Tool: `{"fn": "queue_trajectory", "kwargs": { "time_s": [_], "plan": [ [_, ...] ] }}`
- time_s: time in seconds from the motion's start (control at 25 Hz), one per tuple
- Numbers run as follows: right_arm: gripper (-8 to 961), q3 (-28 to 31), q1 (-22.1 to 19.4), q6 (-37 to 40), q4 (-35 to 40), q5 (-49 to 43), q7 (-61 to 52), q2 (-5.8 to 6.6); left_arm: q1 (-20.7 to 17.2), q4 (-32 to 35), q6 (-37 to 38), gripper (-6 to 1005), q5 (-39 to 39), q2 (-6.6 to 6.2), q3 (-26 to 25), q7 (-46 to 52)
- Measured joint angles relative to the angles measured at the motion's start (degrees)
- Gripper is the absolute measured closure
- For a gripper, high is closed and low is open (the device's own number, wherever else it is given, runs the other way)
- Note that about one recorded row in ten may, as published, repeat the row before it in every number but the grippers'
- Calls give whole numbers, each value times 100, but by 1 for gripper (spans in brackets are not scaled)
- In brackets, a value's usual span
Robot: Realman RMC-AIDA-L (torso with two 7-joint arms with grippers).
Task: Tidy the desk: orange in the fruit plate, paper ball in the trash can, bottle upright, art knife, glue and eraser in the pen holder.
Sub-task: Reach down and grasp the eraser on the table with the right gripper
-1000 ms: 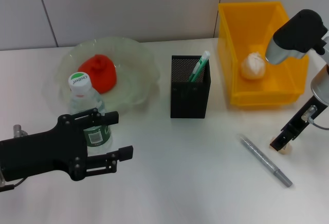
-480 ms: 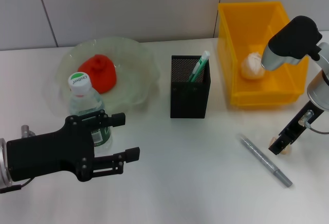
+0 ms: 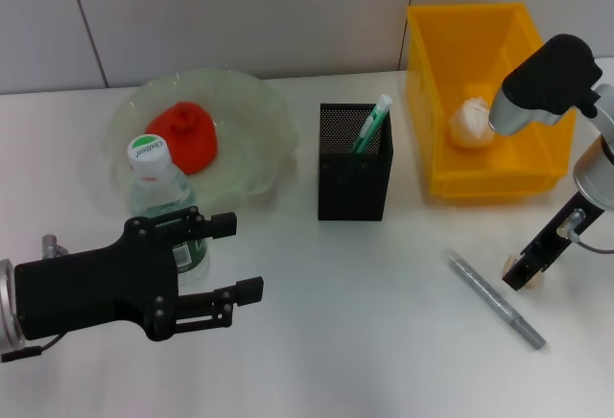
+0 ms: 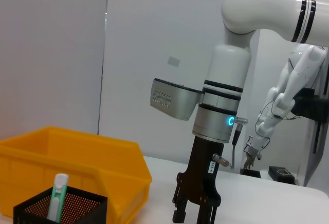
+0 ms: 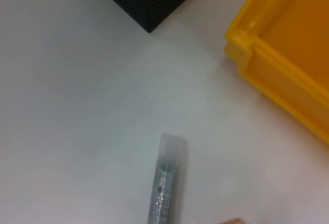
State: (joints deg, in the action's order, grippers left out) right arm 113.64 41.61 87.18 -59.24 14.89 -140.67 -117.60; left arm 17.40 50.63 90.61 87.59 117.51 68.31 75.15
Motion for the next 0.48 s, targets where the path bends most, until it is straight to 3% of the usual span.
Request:
{"fn": "queue_trajectory", "kwargs": {
  "time_s": [0.48],
  "plan": [
    [331, 0, 4, -71, 89, -4, -12, -17, 0, -31, 0, 208, -2, 17, -2, -3]
  ]
}}
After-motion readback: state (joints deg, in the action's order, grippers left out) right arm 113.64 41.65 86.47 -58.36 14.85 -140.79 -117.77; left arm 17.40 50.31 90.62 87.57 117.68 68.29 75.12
